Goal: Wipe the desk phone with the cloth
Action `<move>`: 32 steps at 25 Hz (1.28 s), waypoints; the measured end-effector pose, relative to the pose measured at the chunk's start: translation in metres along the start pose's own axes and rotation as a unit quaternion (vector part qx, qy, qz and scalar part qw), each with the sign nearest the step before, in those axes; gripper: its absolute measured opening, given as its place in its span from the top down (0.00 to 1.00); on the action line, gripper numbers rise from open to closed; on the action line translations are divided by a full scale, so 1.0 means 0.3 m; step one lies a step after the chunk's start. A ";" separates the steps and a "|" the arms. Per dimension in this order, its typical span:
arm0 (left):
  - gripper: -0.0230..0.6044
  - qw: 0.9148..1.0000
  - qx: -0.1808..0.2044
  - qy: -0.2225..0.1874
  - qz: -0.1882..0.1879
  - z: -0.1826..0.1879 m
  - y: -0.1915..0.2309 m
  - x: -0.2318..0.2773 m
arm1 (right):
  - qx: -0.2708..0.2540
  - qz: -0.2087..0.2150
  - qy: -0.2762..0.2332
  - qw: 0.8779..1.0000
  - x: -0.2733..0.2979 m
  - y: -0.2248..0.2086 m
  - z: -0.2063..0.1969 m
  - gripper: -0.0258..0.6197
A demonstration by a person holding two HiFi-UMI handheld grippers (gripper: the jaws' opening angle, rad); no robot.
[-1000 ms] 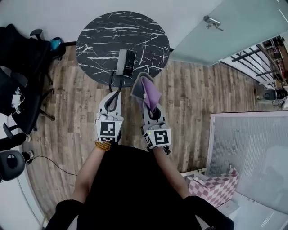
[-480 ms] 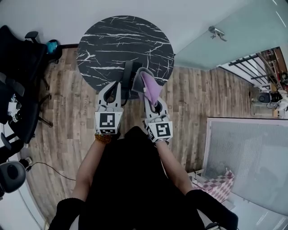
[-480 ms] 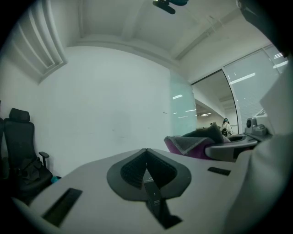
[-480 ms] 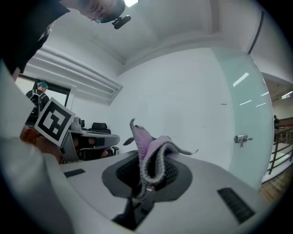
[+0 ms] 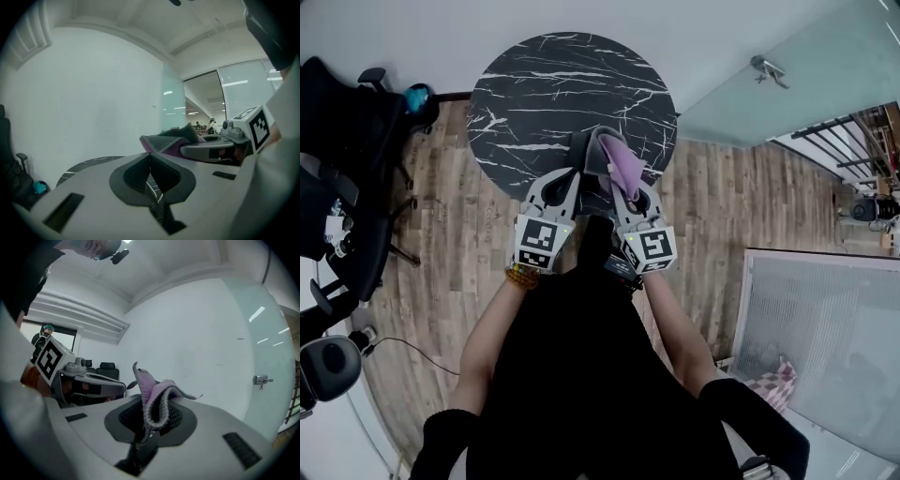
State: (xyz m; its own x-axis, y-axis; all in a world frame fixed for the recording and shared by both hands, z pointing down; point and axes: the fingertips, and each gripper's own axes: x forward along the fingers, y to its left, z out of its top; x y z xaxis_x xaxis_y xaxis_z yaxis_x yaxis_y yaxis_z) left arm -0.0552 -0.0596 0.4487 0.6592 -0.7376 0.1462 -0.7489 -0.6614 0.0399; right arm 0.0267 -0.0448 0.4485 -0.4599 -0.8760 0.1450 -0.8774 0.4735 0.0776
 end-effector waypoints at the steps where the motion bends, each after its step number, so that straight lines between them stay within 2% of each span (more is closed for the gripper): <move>1: 0.94 1.000 0.001 0.005 -0.005 -0.004 0.007 0.036 | -0.006 0.010 0.003 1.000 0.029 -0.017 -0.003 0.87; 3: 0.94 1.000 -0.001 0.010 0.000 -0.004 0.028 0.095 | -0.018 0.028 0.006 0.999 0.081 -0.059 0.002 0.87; 6: 0.94 0.999 -0.017 0.005 0.028 0.010 0.074 0.122 | -0.051 0.059 0.024 0.997 0.161 -0.106 -0.005 0.87; 11: 0.94 0.997 -0.036 0.004 0.061 -0.005 0.105 0.112 | -0.118 0.112 0.058 0.985 0.275 -0.125 -0.060 0.87; 15: 0.94 0.997 -0.041 0.043 0.051 -0.107 0.096 0.102 | -0.154 0.138 0.103 0.973 0.355 -0.117 -0.193 0.87; 19: 0.94 0.993 -0.068 0.082 0.044 -0.198 0.109 0.090 | -0.135 0.170 0.164 0.962 0.425 -0.118 -0.327 0.87; 23: 0.94 0.989 -0.092 0.106 0.040 -0.252 0.108 0.079 | -0.169 0.169 0.202 0.950 0.494 -0.160 -0.400 0.87; 26: 0.94 0.988 -0.090 0.117 0.037 -0.279 0.105 0.080 | -0.228 0.171 0.207 0.936 0.543 -0.165 -0.406 0.87; 32: 0.94 0.986 -0.092 0.136 0.013 -0.311 0.055 0.103 | -0.328 0.198 0.229 0.895 0.604 -0.135 -0.506 0.87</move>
State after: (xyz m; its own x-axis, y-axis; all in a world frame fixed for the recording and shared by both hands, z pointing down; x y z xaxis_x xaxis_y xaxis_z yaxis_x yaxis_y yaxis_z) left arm -0.0535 -0.0808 0.5462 0.6158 -0.6741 0.4079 -0.7816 -0.5880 0.2081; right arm -0.0003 -0.2089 0.6213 -0.4805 -0.5702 0.6663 -0.3197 0.8214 0.4723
